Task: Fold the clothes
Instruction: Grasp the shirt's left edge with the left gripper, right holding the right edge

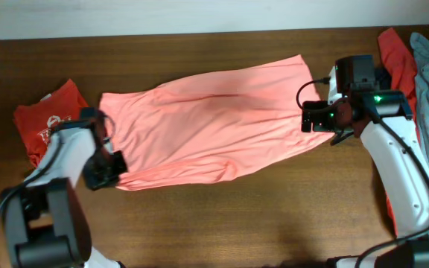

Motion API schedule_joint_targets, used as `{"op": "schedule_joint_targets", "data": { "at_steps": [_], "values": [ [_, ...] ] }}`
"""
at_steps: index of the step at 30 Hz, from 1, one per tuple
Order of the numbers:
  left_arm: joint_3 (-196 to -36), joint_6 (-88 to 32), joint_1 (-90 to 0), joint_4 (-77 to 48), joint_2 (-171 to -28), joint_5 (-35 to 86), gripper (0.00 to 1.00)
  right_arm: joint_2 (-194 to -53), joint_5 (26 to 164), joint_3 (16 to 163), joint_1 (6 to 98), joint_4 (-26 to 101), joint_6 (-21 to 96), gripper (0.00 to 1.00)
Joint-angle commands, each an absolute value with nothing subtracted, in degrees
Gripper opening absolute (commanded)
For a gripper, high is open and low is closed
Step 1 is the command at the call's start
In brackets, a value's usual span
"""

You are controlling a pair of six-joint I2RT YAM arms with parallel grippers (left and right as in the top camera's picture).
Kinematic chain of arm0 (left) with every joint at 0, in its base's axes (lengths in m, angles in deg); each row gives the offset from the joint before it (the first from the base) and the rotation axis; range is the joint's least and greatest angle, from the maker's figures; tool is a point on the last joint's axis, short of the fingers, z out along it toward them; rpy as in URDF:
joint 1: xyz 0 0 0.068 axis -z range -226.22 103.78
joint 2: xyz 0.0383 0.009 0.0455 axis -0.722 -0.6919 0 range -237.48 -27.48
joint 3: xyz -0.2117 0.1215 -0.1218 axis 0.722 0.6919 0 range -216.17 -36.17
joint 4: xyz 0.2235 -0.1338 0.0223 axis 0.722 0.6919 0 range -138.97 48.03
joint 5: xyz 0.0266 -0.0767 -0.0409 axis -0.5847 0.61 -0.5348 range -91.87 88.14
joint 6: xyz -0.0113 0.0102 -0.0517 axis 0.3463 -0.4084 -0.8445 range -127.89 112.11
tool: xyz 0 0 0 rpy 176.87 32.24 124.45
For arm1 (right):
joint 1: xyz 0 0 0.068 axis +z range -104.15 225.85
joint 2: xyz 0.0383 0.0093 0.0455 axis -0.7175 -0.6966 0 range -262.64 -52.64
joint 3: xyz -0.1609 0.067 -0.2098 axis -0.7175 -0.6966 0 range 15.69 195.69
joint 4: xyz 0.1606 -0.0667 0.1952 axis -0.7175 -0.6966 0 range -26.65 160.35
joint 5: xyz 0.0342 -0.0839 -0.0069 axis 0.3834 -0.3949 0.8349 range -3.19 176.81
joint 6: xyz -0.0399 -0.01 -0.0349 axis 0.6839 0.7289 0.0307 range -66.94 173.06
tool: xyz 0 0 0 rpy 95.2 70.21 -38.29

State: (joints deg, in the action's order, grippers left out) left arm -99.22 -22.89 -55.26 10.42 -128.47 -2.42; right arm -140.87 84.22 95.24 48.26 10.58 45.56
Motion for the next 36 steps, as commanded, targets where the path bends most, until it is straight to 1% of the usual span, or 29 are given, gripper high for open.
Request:
{"op": "schedule_joint_targets", "data": {
  "at_steps": [1, 5, 8, 11, 13, 15, 17, 19, 31, 36],
  "values": [
    [-98.9, -23.0, -60.0, 10.4, -124.1, -5.0, 0.00, -143.2, 82.9, 95.5, 48.0, 11.1, 45.5, 0.98],
    [-98.9, -22.5, -61.8, 9.5, -123.2, -3.1, 0.00, -147.1, 83.0, 95.5, 47.4, 11.6, 45.0, 0.98],
    [-98.9, -22.4, -61.8, 8.9, -123.2, -3.1, 0.00, -150.7, 83.8, 95.5, 44.8, 11.6, 41.8, 0.98],
    [-98.9, -22.4, -61.8, 8.6, -123.2, -3.1, 0.00, -154.4, 87.6, 95.5, 42.0, 11.8, 42.6, 0.94],
    [-98.9, -22.4, -61.8, 8.5, -123.2, -3.1, 0.00, -156.8, 88.7, 95.5, 40.5, 12.0, 43.7, 0.89],
    [-98.9, -22.4, -61.8, 8.3, -123.2, -3.1, 0.00, -158.8, 88.8, 95.5, 39.3, 12.2, 43.8, 0.78],
    [-98.9, -22.4, -61.8, 8.3, -123.2, -3.1, 0.00, -160.7, 89.2, 95.5, 38.8, 12.5, 44.2, 0.73],
    [-98.9, -22.4, -61.8, 8.1, -123.2, -3.1, 0.00, -162.4, 91.0, 95.5, 38.7, 12.7, 47.0, 0.69],
    [-98.9, -22.4, -61.8, 7.8, -123.2, -3.1, 0.00, -167.5, 94.2, 95.0, 38.7, 12.7, 52.5, 0.68],
    [-98.9, -22.4, -61.8, 7.7, -123.2, -3.1, 0.00, -167.5, 94.2, 94.1, 38.7, 13.2, 54.0, 0.65]
  ]
}}
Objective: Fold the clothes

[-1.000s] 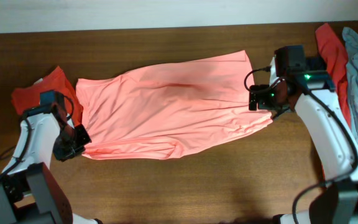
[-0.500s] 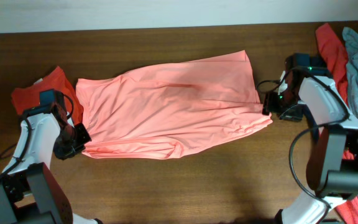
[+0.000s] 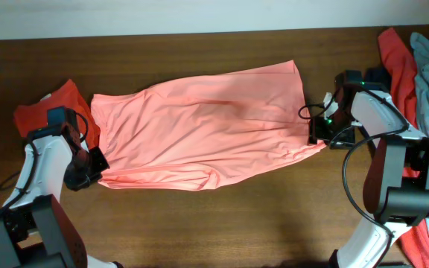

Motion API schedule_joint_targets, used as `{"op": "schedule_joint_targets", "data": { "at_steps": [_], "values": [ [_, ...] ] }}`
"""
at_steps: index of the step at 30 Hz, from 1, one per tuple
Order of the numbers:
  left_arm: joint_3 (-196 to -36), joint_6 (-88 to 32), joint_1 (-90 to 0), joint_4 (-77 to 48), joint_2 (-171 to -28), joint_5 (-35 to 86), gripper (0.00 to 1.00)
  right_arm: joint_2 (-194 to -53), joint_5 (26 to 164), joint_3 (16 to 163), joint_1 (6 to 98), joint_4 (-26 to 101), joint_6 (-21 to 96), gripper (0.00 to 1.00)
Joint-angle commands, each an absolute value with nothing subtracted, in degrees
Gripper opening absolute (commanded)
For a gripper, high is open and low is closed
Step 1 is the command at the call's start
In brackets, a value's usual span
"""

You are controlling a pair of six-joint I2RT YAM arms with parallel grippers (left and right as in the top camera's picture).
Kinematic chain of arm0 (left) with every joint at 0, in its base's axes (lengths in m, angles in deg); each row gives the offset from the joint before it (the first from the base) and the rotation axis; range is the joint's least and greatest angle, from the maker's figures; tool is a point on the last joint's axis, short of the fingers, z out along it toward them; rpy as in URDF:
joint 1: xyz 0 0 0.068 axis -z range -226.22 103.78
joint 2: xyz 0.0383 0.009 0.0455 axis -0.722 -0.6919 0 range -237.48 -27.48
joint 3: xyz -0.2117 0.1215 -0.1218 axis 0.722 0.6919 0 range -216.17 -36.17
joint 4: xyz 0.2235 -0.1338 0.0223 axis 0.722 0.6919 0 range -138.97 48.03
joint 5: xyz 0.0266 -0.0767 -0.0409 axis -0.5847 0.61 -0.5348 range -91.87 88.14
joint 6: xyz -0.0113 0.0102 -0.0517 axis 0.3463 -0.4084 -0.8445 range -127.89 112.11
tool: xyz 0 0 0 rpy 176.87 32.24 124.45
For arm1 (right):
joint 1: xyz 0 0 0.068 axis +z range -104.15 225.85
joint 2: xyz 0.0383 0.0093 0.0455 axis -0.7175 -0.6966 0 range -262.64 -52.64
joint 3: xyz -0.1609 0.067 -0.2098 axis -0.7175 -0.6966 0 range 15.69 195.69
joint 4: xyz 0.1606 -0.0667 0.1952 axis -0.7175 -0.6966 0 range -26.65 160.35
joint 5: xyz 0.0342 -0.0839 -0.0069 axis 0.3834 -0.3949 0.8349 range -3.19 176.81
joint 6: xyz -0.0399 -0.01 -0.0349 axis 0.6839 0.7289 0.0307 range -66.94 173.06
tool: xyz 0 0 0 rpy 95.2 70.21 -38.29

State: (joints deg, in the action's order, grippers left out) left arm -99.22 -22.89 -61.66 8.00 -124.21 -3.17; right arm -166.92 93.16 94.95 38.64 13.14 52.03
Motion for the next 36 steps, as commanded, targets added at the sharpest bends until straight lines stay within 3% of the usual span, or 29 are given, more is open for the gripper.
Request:
{"op": "schedule_joint_targets", "data": {
  "at_steps": [1, 19, 21, 24, 36],
  "values": [
    [-98.9, -22.4, -61.8, 7.6, -123.2, -3.1, 0.00, -167.5, 94.1, 93.8, 38.7, 13.5, 54.1, 0.64],
    [-98.9, -22.4, -61.8, 7.5, -123.2, -3.1, 0.00, -167.5, 102.7, 91.1, 36.6, 15.7, 61.8, 0.63],
    [-98.9, -22.4, -61.8, 7.5, -123.2, -3.1, 0.00, -167.5, 102.7, 91.1, 35.8, 15.7, 61.8, 0.58],
    [-98.9, -22.4, -61.8, 7.4, -123.2, -3.1, 0.00, -167.4, 102.7, 91.1, 34.1, 15.7, 61.8, 0.43],
    [-98.9, -22.4, -61.8, 7.4, -123.2, -3.1, 0.00, -167.4, 104.6, 91.4, 29.4, 15.1, 60.3, 0.47]
  ]
}}
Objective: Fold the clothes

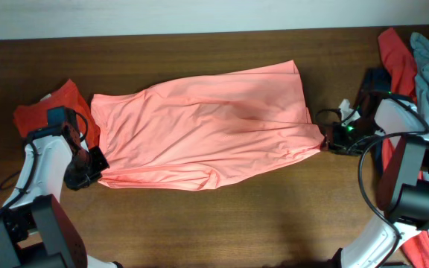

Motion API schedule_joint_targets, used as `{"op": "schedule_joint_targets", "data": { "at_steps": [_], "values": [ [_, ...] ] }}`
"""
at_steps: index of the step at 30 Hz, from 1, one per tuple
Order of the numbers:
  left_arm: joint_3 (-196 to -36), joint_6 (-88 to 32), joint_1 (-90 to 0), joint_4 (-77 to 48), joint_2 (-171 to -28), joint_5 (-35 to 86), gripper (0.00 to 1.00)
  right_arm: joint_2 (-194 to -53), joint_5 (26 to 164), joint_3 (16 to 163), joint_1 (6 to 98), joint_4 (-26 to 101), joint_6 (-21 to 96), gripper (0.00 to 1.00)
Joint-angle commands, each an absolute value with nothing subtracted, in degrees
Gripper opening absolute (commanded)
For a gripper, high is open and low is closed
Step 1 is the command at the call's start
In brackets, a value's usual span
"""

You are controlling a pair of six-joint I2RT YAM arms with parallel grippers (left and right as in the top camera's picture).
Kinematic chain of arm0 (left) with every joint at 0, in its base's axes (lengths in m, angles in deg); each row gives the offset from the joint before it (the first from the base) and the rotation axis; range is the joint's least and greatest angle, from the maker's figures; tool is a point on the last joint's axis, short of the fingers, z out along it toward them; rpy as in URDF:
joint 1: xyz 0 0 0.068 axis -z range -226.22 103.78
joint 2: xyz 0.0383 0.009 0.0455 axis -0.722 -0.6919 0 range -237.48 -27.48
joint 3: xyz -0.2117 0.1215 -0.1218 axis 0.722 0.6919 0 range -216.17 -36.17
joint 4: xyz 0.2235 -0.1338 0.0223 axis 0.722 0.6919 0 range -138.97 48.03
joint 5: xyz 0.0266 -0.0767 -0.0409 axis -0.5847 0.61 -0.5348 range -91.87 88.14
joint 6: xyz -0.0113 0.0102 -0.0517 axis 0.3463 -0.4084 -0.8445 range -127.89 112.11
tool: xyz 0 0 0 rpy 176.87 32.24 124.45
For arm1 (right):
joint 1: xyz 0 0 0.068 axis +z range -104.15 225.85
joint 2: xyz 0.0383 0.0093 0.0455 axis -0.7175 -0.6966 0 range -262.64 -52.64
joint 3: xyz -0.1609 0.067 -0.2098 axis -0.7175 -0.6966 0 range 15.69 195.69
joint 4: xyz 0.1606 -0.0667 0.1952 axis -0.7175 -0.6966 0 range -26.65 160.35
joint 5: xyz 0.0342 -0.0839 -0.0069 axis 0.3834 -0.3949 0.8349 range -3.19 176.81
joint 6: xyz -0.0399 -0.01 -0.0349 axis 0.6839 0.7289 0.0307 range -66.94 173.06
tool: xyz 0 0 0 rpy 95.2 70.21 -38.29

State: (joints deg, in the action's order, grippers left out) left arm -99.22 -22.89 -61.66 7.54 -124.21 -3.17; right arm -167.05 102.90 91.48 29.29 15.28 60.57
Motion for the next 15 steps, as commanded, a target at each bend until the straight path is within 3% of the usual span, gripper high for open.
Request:
{"op": "schedule_joint_targets", "data": {
  "at_steps": [1, 15],
  "values": [
    [-98.9, -22.4, -61.8, 7.4, -123.2, -3.1, 0.00, -167.4, 104.7, 91.4, 29.4, 15.1, 60.3, 0.47],
    [-98.9, -22.4, -61.8, 7.4, -123.2, -3.1, 0.00, -167.4, 109.5, 91.2, 30.8, 17.7, 60.3, 0.47]
  ]
}}
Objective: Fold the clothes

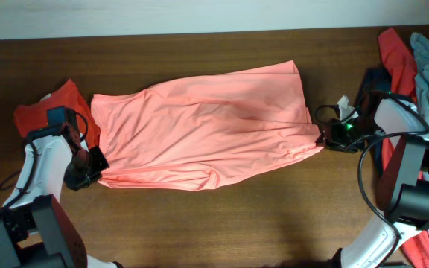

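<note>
A salmon-pink garment lies spread flat across the middle of the wooden table. At its lower left corner sits my left gripper, fingers closed on the hem there. My right gripper is low at the garment's lower right corner, its tips touching or just beside the cloth. The overhead view is too small to show how its jaws stand.
A red shirt lies at the left, partly under my left arm. At the right edge there is a pile with a red garment and a grey one. A small white scrap lies by my right wrist.
My right gripper has shifted a touch to the right. The garment and my left arm look the same.
At first the garment lay slanted, with my grippers on its lower left and lower right corners. Then my left gripper was further left and the cloth lay stretched and flatter. After that my right arm sat lower and further right at the right corner.
</note>
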Motion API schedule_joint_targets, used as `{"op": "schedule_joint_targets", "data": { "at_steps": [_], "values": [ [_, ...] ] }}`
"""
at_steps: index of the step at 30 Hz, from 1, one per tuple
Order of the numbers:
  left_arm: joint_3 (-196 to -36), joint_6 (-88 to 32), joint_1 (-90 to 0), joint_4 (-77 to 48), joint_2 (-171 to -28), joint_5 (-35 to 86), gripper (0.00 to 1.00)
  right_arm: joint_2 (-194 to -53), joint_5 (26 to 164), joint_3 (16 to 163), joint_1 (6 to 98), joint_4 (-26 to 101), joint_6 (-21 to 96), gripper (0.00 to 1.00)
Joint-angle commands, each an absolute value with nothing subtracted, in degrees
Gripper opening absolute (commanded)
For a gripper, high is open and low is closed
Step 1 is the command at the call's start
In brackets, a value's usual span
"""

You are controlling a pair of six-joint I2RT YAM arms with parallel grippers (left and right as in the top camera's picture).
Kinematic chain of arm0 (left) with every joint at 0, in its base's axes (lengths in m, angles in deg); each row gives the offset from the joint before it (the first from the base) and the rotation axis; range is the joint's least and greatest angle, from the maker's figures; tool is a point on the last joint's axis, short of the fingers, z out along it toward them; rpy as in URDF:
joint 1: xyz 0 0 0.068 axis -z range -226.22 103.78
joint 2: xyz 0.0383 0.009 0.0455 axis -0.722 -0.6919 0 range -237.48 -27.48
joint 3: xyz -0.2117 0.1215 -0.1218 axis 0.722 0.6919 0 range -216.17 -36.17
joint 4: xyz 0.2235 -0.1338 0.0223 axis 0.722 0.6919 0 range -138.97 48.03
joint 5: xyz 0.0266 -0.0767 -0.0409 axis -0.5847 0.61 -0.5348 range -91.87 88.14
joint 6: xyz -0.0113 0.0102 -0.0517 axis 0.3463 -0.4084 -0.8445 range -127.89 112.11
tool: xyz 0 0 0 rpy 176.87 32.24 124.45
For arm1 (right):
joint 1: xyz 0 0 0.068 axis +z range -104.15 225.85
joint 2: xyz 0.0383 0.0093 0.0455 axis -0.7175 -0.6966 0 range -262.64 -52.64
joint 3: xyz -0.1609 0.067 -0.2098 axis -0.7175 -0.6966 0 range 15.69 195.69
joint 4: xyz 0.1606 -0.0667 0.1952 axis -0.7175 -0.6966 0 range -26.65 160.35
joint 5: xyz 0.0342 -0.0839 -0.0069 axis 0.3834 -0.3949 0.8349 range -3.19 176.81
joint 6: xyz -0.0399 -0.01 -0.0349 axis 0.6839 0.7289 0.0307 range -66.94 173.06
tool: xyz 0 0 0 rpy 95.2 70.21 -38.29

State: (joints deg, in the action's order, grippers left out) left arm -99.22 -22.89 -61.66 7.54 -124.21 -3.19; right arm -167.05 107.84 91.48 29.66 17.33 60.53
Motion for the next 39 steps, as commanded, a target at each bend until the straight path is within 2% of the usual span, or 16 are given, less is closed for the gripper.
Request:
{"op": "schedule_joint_targets", "data": {
  "at_steps": [1, 6, 9, 13, 20, 31, 39],
  "values": [
    [-98.9, -22.4, -61.8, 7.5, -123.2, -3.1, 0.00, -167.4, 109.5, 91.2, 31.3, 17.8, 60.3, 0.47],
    [-98.9, -22.4, -61.8, 7.5, -123.2, -3.1, 0.00, -167.4, 108.2, 91.2, 32.5, 18.3, 60.0, 0.45],
    [-98.9, -22.4, -61.8, 7.5, -123.2, -3.1, 0.01, -167.4, 106.8, 91.2, 32.4, 18.2, 59.3, 0.38],
    [-98.9, -22.4, -61.8, 7.5, -123.2, -3.1, 0.00, -167.4, 103.8, 91.2, 32.3, 17.6, 58.1, 0.04],
    [-98.9, -22.4, -61.8, 7.7, -123.2, -3.1, 0.00, -165.2, 101.1, 91.2, 32.3, 13.3, 56.8, 0.04],
    [-102.4, -21.1, -61.8, 11.9, -122.3, -3.1, 0.00, -147.8, 101.1, 91.2, 32.3, 4.7, 56.6, 0.04],
    [-102.8, -21.1, -61.8, 12.6, -116.7, -1.6, 0.00, -139.5, 97.2, 91.2, 32.3, -2.4, 56.1, 0.04]
  ]
}}
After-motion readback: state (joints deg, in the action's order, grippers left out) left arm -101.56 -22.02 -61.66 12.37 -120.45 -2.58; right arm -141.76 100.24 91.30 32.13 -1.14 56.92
